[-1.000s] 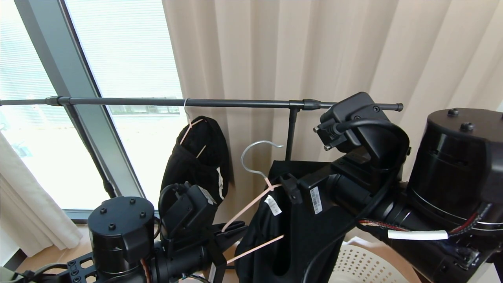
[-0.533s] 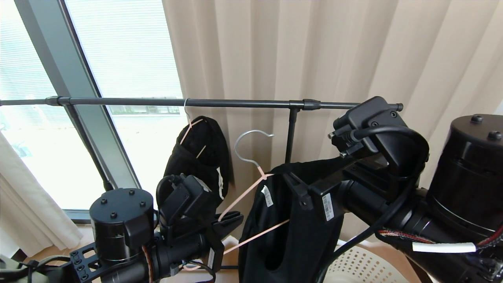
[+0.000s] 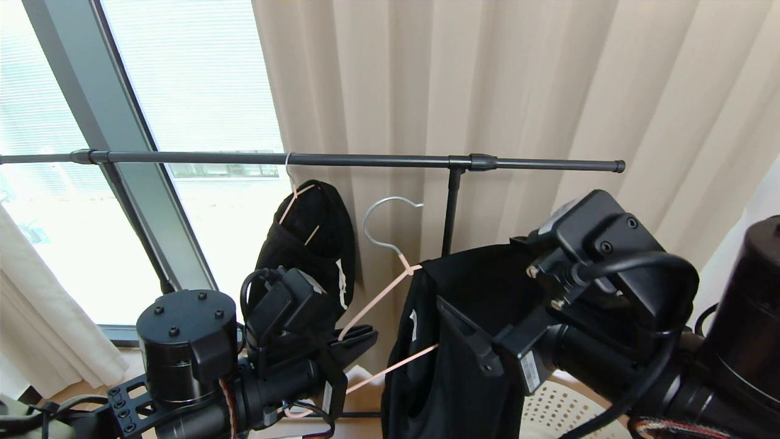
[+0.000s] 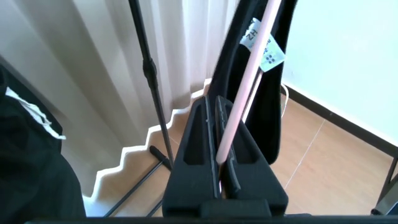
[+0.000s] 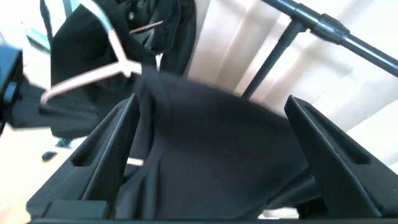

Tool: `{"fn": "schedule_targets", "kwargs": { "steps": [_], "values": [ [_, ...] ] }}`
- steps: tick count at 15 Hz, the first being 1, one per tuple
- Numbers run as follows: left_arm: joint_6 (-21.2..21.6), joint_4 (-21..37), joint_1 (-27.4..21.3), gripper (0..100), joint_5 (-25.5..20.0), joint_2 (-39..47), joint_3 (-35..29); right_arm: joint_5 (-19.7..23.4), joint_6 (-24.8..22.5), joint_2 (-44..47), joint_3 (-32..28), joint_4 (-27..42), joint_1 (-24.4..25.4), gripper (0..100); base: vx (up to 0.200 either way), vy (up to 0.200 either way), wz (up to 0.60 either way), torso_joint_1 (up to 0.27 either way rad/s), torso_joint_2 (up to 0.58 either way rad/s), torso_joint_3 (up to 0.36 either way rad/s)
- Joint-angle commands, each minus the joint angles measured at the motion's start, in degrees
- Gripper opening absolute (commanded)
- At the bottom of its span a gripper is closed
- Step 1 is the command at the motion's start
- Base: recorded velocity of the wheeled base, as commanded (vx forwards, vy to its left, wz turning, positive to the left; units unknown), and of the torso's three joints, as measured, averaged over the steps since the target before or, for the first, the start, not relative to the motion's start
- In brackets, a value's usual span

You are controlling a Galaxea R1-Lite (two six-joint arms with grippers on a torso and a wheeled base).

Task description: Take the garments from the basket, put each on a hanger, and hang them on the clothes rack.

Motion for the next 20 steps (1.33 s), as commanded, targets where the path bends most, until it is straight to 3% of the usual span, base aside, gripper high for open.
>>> {"fn": "schedule_targets", "kwargs": {
  "steps": [1,4,5,7,8,9,10,13,16,20],
  "values": [
    [0.2,-0.1,0.7,0,-0.2,0.1,0.5,1.9,-1.5,-3.5,3.0,0.2,-0.2,100,0.0,0.0,0.0,0.0,0.0,0.0],
    [0.6,0.0,1.6,0,-0.3,-0.1,1.1,6.5,-4.6,-6.5,3.5,3.6,-4.8,100,0.0,0.0,0.0,0.0,0.0,0.0],
    [1.4,0.0,2.1,0,-0.9,0.0,1.2,9.9,-6.1,-8.8,2.3,8.5,-7.4,100,0.0,0.0,0.0,0.0,0.0,0.0],
    [5.2,0.0,4.1,0,-4.6,0.2,2.9,21.4,-9.5,-13.0,-5.1,25.7,-15.0,100,0.0,0.0,0.0,0.0,0.0,0.0],
    [6.6,0.0,4.7,0,-5.5,0.2,3.5,25.0,-10.9,-13.2,-7.6,30.5,-17.3,100,0.0,0.0,0.0,0.0,0.0,0.0],
    [6.6,0.0,4.7,0,-5.5,0.2,3.5,25.0,-10.9,-13.2,-7.6,30.5,-17.3,100,0.0,0.0,0.0,0.0,0.0,0.0],
    [9.6,0.0,5.0,0,-6.4,0.2,5.0,36.3,-19.0,-12.3,-13.9,42.6,-25.2,100,0.0,0.0,0.0,0.0,0.0,0.0],
    [10.2,0.0,4.9,0,-6.4,0.1,5.5,50.5,-28.7,-8.0,-22.6,56.6,-30.6,100,0.0,0.0,0.0,0.0,0.0,0.0],
    [10.3,0.0,4.7,0,-6.4,-0.2,6.0,59.4,-35.7,-1.7,-28.4,63.8,-33.4,100,0.0,0.0,0.0,0.0,0.0,0.0],
    [11.0,-0.1,4.6,0,-6.5,-0.9,6.2,62.1,-36.8,4.6,-29.3,64.1,-33.4,100,0.0,0.0,0.0,0.0,0.0,0.0]
  ]
}}
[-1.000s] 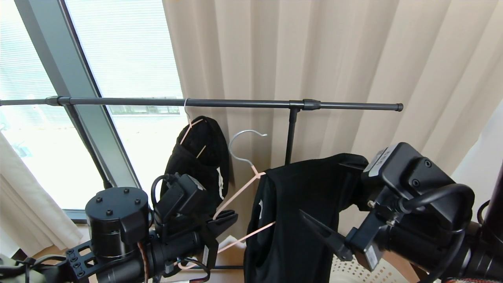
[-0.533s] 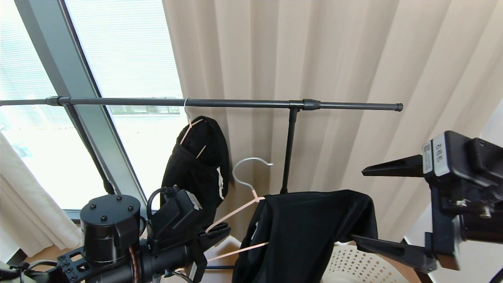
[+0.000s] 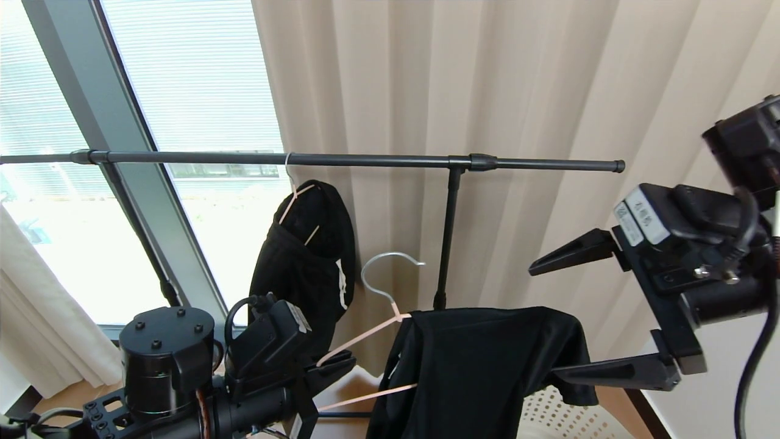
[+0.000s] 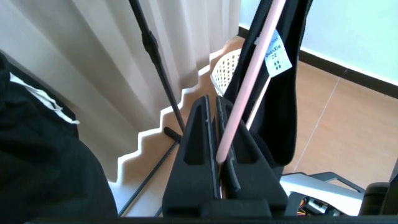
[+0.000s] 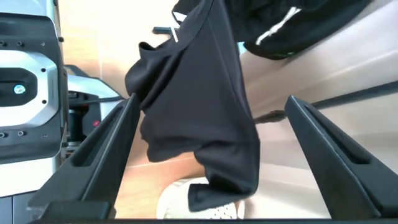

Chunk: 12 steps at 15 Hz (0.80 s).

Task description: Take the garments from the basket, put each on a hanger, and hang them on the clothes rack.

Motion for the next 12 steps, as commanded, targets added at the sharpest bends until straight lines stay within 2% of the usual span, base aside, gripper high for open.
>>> {"fn": "schedule_targets", "kwargs": {
  "steps": [1,5,12],
  "values": [
    [0.1,0.0,-0.4,0,0.0,-0.8,0.3,0.2,-0.2,5.3,-0.9,-0.3,-0.1,100,0.0,0.0,0.0,0.0,0.0,0.0],
    [0.2,0.0,-0.6,0,0.0,-1.3,0.0,0.3,-0.2,9.2,-3.8,-0.3,-0.1,100,0.0,0.0,0.0,0.0,0.0,0.0],
    [0.1,-1.6,-0.9,0,0.0,-1.0,0.3,0.4,-0.1,12.4,-3.9,-0.5,0.0,100,0.0,0.0,0.0,0.0,0.0,0.0]
  ]
}}
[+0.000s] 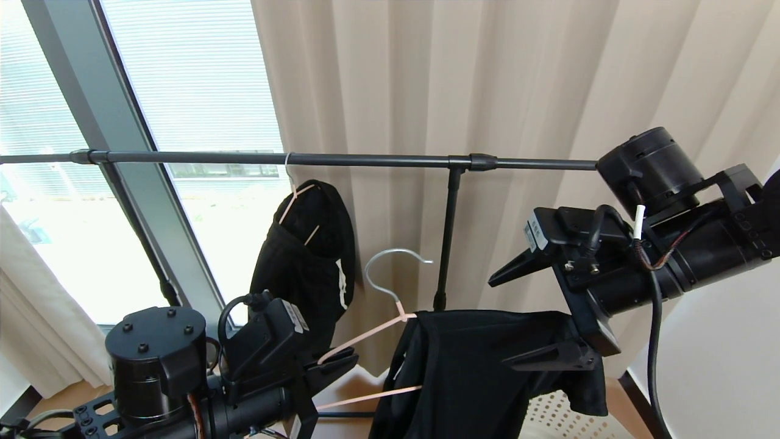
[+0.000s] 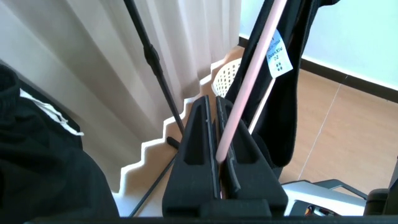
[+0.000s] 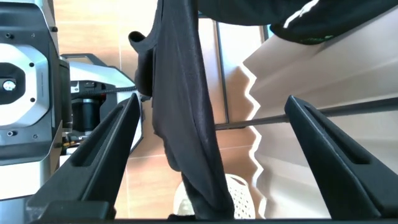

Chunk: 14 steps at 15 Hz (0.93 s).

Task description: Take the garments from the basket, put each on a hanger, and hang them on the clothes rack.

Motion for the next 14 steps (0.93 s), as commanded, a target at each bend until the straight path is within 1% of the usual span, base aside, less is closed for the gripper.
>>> {"fn": "schedule_targets", "kwargs": {
  "steps": [1,5,14],
  "values": [
    [0.0,-0.1,-0.9,0,0.0,-0.1,0.4,0.0,0.1,1.2,0.0,-1.0,0.1,100,0.0,0.0,0.0,0.0,0.0,0.0],
    [0.1,-0.2,-2.3,0,0.1,-0.1,0.5,0.0,0.2,1.1,-0.8,-1.1,1.2,100,0.0,0.0,0.0,0.0,0.0,0.0],
    [0.0,-0.2,-2.3,0,0.1,-1.8,0.7,-0.1,0.2,1.3,-0.1,-0.5,2.4,100,0.0,0.0,0.0,0.0,0.0,0.0]
  ]
}}
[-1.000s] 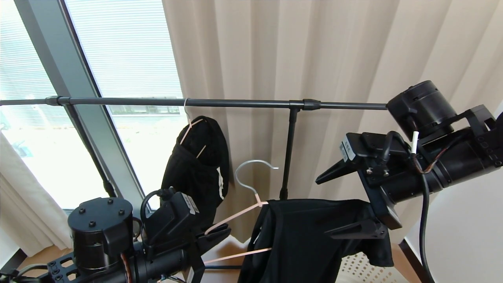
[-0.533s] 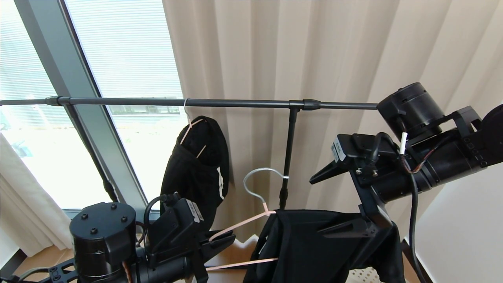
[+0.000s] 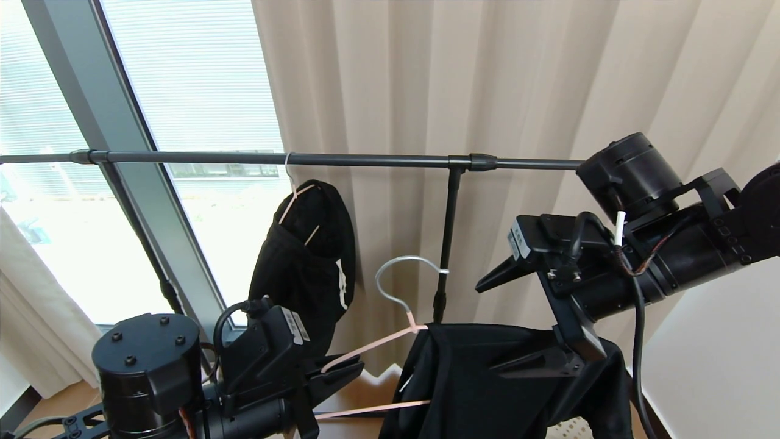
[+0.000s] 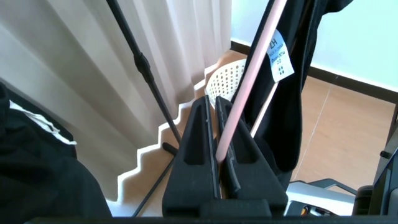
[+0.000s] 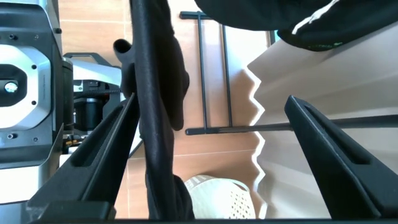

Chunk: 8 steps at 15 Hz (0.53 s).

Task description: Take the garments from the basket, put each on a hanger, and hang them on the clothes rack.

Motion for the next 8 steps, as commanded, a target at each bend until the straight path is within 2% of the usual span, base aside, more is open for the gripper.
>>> {"fn": "schedule_targets", "kwargs": {
  "steps": [1,2,3,8],
  "values": [
    [0.0,0.0,0.0,0,0.1,-0.2,0.1,-0.1,0.0,-0.1,0.6,-0.1,0.1,100,0.0,0.0,0.0,0.0,0.0,0.0],
    [0.0,0.0,0.0,0,0.1,-0.1,0.1,-0.1,0.0,-0.1,0.8,-0.1,0.1,100,0.0,0.0,0.0,0.0,0.0,0.0],
    [0.0,0.0,0.0,0,0.1,-0.1,0.1,-0.1,0.0,0.0,0.8,-0.1,0.0,0,0.0,0.0,0.0,0.0,0.0,0.0],
    [0.0,0.0,0.1,0,0.0,0.0,-0.1,0.0,0.0,-0.4,0.8,0.2,0.0,0,0.0,0.0,0.0,0.0,0.0,0.0]
  ]
}}
